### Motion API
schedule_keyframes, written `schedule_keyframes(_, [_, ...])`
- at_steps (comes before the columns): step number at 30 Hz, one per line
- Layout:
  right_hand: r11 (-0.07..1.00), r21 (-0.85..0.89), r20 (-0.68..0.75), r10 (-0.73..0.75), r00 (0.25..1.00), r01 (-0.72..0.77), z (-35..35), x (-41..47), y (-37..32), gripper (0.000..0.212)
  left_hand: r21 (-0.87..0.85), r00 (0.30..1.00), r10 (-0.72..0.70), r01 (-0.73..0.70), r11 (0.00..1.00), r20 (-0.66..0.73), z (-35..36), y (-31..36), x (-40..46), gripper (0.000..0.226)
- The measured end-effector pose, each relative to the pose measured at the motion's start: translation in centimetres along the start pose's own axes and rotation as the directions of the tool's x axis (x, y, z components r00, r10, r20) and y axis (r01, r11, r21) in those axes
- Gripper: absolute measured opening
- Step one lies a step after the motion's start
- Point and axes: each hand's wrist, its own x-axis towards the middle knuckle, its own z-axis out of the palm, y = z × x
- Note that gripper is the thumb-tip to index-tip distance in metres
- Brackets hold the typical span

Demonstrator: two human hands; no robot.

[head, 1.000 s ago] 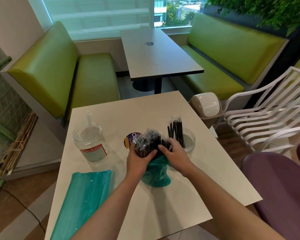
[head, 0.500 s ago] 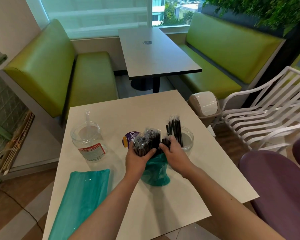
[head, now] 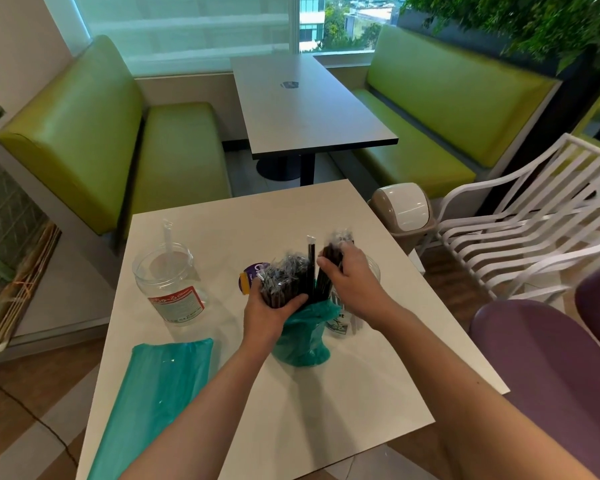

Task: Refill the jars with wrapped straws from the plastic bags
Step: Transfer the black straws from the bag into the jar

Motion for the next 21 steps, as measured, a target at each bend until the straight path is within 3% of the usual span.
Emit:
schedule_keyframes(4, [0.999, 0.024, 0.059, -0.038, 0.998, 0.037, 0.1, -0.9, 0.2, 0.029, -0.016, 0.997, 0.002, -0.001, 1.000, 0.074, -0.5, -0.5, 0.2, 0.078])
schedule_keyframes(6, [0.991, 0.099, 0.097, -0.099, 0.990, 0.090, 0.2, -1.2, -0.1, 0.031, -0.017, 0.994, 0.003, -0.001, 1.000, 0.106, -0.9, -0.6, 0.4, 0.082])
schedule_keyframes(9, [0.977, 0.206, 0.207, -0.093, 0.974, 0.049, 0.3, -1.3, -0.2, 0.041, -0.020, 0.984, -0.001, 0.005, 1.000, 0.180, -1.4, -0.7, 0.5, 0.086])
schedule_keyframes(12, [0.983, 0.182, 0.226, -0.076, 0.971, 0.035, 0.4, -1.4, -0.1, 0.047, 0.008, 0.965, -0.010, 0.009, 1.000, 0.261, -2.0, -0.7, 0.8, 0.090])
schedule_keyframes(15, [0.985, 0.119, 0.181, -0.147, 0.972, 0.127, 0.5, -1.2, -0.2, 0.057, 0.068, 0.949, -0.005, -0.018, 0.998, 0.315, -2.5, -0.8, 1.1, 0.095])
schedule_keyframes(17, [0.985, 0.039, 0.218, -0.173, 0.961, 0.169, 0.5, -0.8, -0.2, 0.056, 0.100, 0.952, 0.009, -0.042, 0.994, 0.305, -2.6, -0.8, 1.2, 0.096])
schedule_keyframes(21, [0.997, -0.049, 0.269, -0.041, 0.962, 0.056, 0.5, -0.4, -0.1, 0.043, 0.165, 0.970, 0.067, -0.107, 0.981, 0.232, -2.5, -0.3, 0.8, 0.093])
